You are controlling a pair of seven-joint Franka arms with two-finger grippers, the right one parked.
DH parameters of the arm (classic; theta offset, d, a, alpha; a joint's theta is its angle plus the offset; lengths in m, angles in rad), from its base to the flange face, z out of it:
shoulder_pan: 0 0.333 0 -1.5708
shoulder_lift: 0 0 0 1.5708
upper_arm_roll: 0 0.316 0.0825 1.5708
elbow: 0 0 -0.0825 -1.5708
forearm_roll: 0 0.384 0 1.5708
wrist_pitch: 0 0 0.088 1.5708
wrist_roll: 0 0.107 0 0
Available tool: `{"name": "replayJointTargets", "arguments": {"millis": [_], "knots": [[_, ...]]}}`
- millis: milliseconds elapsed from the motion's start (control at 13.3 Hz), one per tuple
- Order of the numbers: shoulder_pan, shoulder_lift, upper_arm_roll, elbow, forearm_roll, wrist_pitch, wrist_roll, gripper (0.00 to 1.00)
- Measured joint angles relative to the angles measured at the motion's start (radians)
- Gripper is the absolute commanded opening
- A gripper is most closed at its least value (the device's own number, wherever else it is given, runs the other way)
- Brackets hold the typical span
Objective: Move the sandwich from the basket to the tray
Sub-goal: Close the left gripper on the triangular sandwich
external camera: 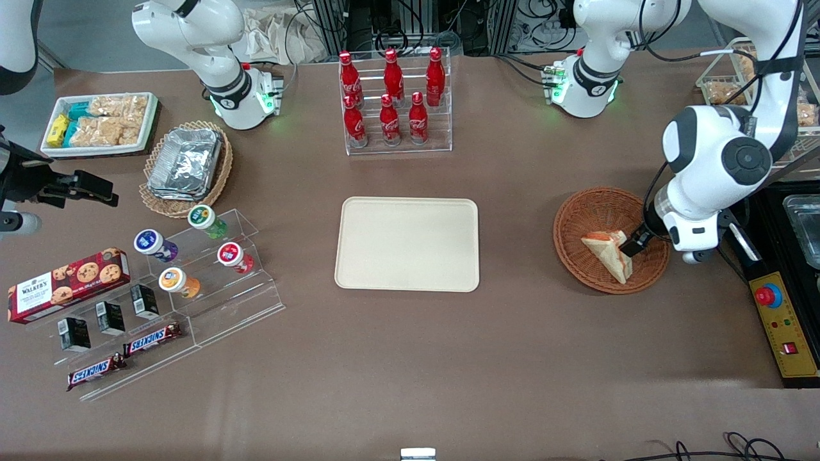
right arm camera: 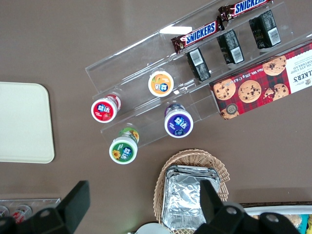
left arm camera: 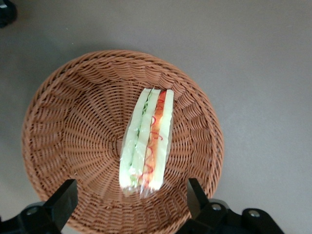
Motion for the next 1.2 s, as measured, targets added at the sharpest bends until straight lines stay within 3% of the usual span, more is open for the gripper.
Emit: {"name": "replayJointTargets", "arguments": {"millis": [527, 602, 677, 753, 1204], "knots": [[0.0, 0.106, -0.001, -0.098, 0.001, 0.233, -0.028, 0.98], [0.0, 0.112, -0.001, -0.117, 0.001, 0.258, -0.028, 0.76], [0.0, 0.117, -0.001, -0.129, 0.001, 0.27, -0.028, 0.34], [0.0, 0.119, -0.001, -0.133, 0.001, 0.272, -0.028, 0.0], [-0.011, 0.111, -0.004, -0.123, 0.005, 0.279, -0.037, 0.0]]}}
